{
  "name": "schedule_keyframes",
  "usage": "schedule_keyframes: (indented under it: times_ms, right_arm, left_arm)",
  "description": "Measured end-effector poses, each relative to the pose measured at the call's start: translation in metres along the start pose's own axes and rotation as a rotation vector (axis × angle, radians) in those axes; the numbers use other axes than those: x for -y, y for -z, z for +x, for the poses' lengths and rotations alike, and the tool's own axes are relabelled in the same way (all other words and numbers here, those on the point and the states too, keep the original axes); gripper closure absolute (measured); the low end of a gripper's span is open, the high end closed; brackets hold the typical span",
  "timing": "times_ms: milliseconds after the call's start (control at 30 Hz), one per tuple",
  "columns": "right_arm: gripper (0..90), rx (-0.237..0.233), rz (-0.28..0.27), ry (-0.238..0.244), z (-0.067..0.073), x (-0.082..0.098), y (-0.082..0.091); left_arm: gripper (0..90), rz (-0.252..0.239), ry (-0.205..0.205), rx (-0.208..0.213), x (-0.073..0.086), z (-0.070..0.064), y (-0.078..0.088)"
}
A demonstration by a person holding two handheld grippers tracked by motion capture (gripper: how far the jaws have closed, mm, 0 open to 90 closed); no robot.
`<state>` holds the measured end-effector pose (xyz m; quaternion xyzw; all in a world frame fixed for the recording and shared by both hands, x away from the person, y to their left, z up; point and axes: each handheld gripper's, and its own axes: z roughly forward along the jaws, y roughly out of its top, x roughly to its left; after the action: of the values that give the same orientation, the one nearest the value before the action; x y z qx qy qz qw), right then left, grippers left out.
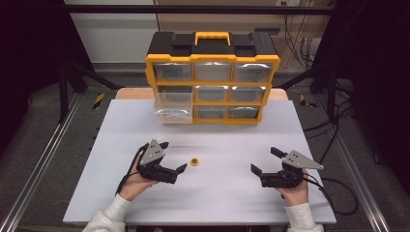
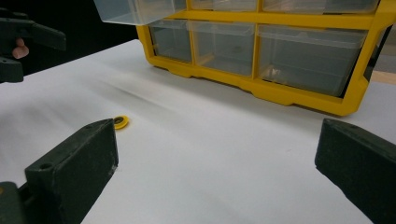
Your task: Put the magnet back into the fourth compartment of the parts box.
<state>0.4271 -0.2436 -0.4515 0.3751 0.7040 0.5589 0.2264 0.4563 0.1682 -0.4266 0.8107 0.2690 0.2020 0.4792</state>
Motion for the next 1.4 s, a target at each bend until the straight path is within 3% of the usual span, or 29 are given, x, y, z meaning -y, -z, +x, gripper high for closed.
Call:
schedule_keyframes:
  times_ms: [267, 500, 733, 800, 867, 1067, 1400]
  right_arm:
    - [0.0, 0.0, 0.004, 0.003, 0.0, 0.001, -0.001]
    - [0.0, -0.004, 0.003, -0.001, 0.0, 0.002, -0.001]
    - [0.0, -0.005, 0.009, 0.002, 0.001, 0.003, -0.002]
    - [0.0, -0.004, 0.005, 0.001, 0.0, 0.002, -0.001]
    - [0.0, -0.003, 0.002, 0.001, 0.0, 0.002, -0.001]
    - [0.0, -0.004, 0.003, 0.002, 0.0, 0.002, -0.001]
    - [0.0, -0.005, 0.006, 0.0, 0.0, 0.002, -0.001]
  left_arm:
    - [3.0, 0.028, 0.006, 0.017, -0.01, -0.002, -0.014]
    - [4.2, 0.05, 0.023, -0.002, -0.015, -0.002, -0.03]
    - [5.5, 0.103, 0.024, -0.009, -0.013, -0.005, -0.05]
    - [5.7, 0.12, -0.006, -0.01, -0.012, -0.003, -0.056]
    - [6.4, 0.144, -0.012, -0.014, -0.01, -0.003, -0.061]
    - [9.5, 0.203, 0.054, -0.007, -0.003, -0.006, -0.075]
    - [17.7, 0.27, 0.07, -0.015, 0.006, -0.007, -0.087]
